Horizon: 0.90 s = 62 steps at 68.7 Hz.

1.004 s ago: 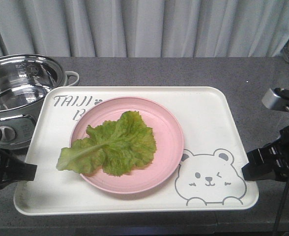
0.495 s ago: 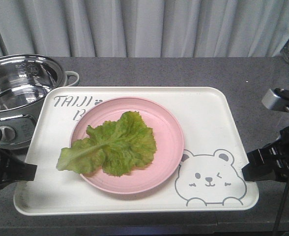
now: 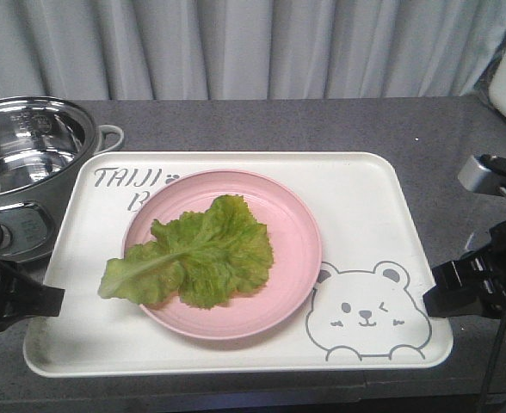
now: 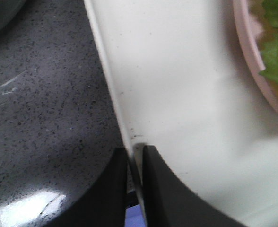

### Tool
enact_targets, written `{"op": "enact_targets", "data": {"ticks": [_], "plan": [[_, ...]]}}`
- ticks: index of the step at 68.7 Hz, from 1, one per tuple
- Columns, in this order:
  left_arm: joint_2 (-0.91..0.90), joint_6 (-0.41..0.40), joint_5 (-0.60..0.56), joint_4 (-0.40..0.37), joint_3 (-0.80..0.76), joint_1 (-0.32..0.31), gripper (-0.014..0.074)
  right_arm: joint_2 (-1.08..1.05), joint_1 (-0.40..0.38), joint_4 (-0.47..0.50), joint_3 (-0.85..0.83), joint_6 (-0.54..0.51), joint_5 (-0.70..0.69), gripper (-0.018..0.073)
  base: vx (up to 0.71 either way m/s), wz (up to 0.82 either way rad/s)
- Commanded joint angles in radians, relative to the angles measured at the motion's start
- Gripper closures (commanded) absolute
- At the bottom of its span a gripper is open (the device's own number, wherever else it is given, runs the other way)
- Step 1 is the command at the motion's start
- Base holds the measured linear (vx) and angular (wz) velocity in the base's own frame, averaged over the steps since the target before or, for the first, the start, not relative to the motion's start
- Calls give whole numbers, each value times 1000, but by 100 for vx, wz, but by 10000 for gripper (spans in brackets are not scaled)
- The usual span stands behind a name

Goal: Transfer vegetables to tray and serve
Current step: 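Hold the tray level with both grippers while the base turns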

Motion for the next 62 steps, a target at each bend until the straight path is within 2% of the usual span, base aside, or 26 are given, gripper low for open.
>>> {"op": "enact_targets", "data": {"ticks": [1, 24, 62], "plan": [[-16, 33, -68, -37, -27, -11, 603, -26, 11, 73, -26, -55, 51, 562, -1, -19], [-16, 33, -66, -37, -27, -11, 602, -26, 11, 73, -26, -55, 51, 562, -1, -33], [-16, 33, -66, -37, -27, -11, 602, -26, 11, 73, -26, -55, 51, 562, -1, -52]]}}
